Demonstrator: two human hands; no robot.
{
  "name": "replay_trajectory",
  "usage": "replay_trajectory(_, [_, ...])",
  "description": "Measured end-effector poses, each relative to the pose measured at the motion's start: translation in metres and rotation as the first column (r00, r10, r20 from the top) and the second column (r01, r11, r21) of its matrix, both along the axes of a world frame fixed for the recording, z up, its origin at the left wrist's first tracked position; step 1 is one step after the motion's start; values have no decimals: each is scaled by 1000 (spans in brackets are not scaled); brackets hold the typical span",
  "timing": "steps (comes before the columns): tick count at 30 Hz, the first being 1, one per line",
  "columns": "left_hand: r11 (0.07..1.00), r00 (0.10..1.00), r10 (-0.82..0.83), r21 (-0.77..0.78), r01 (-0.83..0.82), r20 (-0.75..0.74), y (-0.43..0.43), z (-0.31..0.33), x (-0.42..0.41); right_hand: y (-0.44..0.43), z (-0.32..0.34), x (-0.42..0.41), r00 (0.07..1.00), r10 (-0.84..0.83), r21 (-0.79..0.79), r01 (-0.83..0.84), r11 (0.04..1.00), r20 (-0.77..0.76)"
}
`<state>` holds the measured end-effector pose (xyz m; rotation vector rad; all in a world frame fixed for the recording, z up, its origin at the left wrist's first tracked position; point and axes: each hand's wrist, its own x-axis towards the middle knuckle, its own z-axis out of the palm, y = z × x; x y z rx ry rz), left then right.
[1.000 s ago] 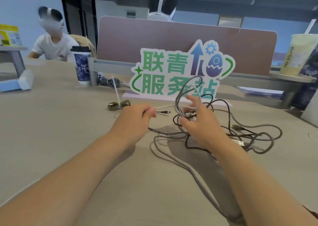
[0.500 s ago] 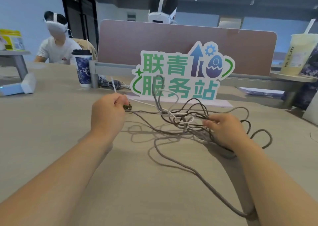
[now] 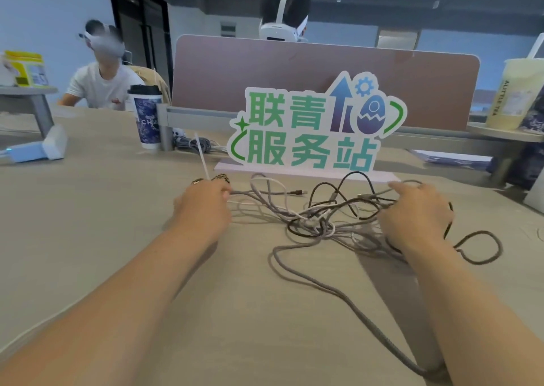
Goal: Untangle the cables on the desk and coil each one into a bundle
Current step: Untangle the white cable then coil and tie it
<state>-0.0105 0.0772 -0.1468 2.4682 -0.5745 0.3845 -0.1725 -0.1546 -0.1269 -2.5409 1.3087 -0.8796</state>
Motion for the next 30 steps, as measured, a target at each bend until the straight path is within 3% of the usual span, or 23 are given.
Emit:
replay_trajectory(2, [990,991,-129,-58,130,16,-7,-3,-2,25,7,8,967,221,-25,-219,975,131])
replay_trajectory(4, [977,976,-212,-17,211,-45,-12,-9,-4,52,8,15,852,453,-13,-466,885,264])
replay_trajectory(5, [972,970,-232,30,235,-80,-13,-14,-3,62,6,18,810,530,6,-549,836,252])
replay_trajectory(7, [961,963,-248,100,258,-102,-15,-20,-2,72,-3,26,775,626,28,-630,776,82])
replay_trajectory(10, [966,965,-247,54,252,-85,-14,-18,-2,71,-12,34,775,593,7,-606,795,-218])
replay_trajectory(16, [945,955,-297,-152,290,-20,-21,-7,-22,64,-16,38,768,568,-65,-609,790,-294])
replay_trajectory(21, [904,931,-362,-261,338,-48,-22,-5,-27,61,-15,35,757,652,-50,-651,758,37])
replay_trajectory(25, [890,930,-366,-305,339,-36,-26,-2,-30,69,-11,33,694,590,111,-681,724,413])
replay_trajectory(30, [892,926,-376,-281,354,-28,-25,-2,-33,70,-6,28,707,518,267,-681,682,482])
